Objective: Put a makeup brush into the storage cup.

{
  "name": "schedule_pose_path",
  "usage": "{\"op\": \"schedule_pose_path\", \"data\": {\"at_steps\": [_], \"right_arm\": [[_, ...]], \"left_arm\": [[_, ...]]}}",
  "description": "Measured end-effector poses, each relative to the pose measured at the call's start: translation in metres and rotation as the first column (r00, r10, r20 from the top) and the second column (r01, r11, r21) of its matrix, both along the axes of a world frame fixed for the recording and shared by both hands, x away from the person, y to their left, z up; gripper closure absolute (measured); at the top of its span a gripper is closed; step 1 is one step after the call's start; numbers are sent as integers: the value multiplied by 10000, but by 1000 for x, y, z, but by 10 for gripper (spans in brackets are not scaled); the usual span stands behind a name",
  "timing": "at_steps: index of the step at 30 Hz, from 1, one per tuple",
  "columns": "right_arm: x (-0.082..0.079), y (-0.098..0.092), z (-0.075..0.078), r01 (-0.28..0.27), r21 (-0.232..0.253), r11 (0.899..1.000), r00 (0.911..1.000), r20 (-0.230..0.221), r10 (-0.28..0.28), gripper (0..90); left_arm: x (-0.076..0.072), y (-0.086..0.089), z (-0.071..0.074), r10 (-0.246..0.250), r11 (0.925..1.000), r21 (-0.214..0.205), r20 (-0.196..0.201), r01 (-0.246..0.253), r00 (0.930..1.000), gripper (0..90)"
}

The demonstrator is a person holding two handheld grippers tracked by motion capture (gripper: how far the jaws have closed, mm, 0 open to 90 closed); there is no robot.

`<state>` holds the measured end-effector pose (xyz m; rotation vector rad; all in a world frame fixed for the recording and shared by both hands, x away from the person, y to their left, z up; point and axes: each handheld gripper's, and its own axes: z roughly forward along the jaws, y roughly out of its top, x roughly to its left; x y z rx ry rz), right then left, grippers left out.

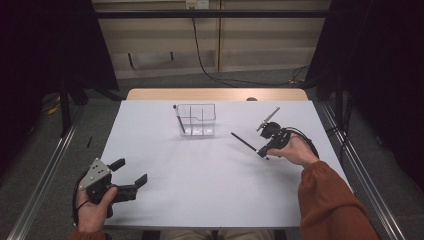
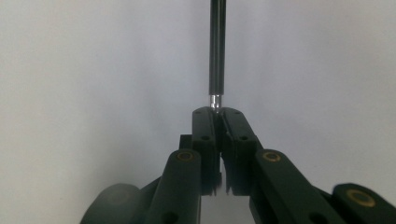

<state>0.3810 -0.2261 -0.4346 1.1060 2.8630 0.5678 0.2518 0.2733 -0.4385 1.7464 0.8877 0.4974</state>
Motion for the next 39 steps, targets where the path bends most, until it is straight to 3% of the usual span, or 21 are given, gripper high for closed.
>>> {"op": "schedule_pose_path", "data": {"at_steps": [11, 25, 32, 39], "right_arm": [[-3, -7, 9, 685, 1232, 9900, 9951, 621, -766, 843], [-10, -12, 16, 679, 2328, 9702, 9858, 1338, -1011, 842], [-13, -14, 21, 726, 2862, 9554, 9755, 1792, -1278, 842], [-15, -17, 27, 667, 3546, 9326, 9641, 2178, -1518, 842]], "left_arm": [[0, 1, 0, 42, 10000, -29, -24, -42, 10000, 34], [0, 1, 0, 59, 10000, -30, -47, -59, 10000, 35], [0, 1, 0, 67, 10000, -68, -46, -68, 10000, 36], [0, 2, 0, 52, 10000, -34, -33, -52, 10000, 35]]}}
